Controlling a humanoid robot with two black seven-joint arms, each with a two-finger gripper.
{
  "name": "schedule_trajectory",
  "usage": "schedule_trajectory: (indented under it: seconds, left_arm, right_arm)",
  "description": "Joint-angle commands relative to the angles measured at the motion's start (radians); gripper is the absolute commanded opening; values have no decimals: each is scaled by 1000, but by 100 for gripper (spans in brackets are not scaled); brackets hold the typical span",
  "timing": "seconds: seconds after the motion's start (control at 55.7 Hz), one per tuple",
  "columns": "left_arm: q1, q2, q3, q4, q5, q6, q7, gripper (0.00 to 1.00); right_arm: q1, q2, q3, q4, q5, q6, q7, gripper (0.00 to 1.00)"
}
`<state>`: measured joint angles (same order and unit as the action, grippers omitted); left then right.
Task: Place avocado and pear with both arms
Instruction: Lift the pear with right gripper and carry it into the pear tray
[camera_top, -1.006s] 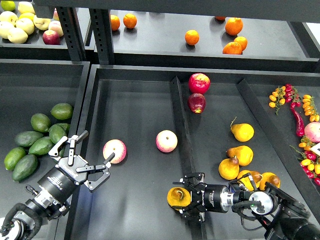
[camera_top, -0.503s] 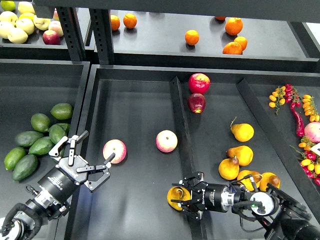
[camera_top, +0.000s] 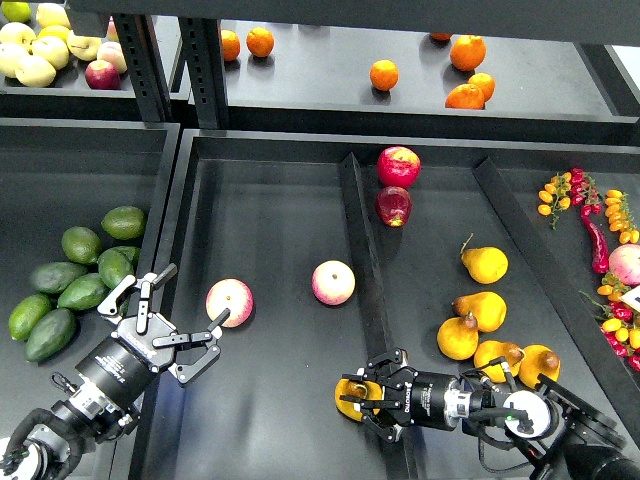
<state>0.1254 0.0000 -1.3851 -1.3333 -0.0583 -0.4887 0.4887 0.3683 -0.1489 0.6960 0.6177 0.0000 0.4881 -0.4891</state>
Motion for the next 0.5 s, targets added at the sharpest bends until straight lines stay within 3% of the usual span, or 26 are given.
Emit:
schedule_trajectory:
  seconds: [0.0, 0.485]
  left_arm:
    - [0, 0, 0, 0, 0, 0, 0, 99]
    - [7, 0, 1, 2, 0, 0, 0, 99]
  right_arm:
    - [3, 0, 2, 16, 28, 1, 0, 4]
    - [31, -29, 103, 92, 115, 1, 0, 4]
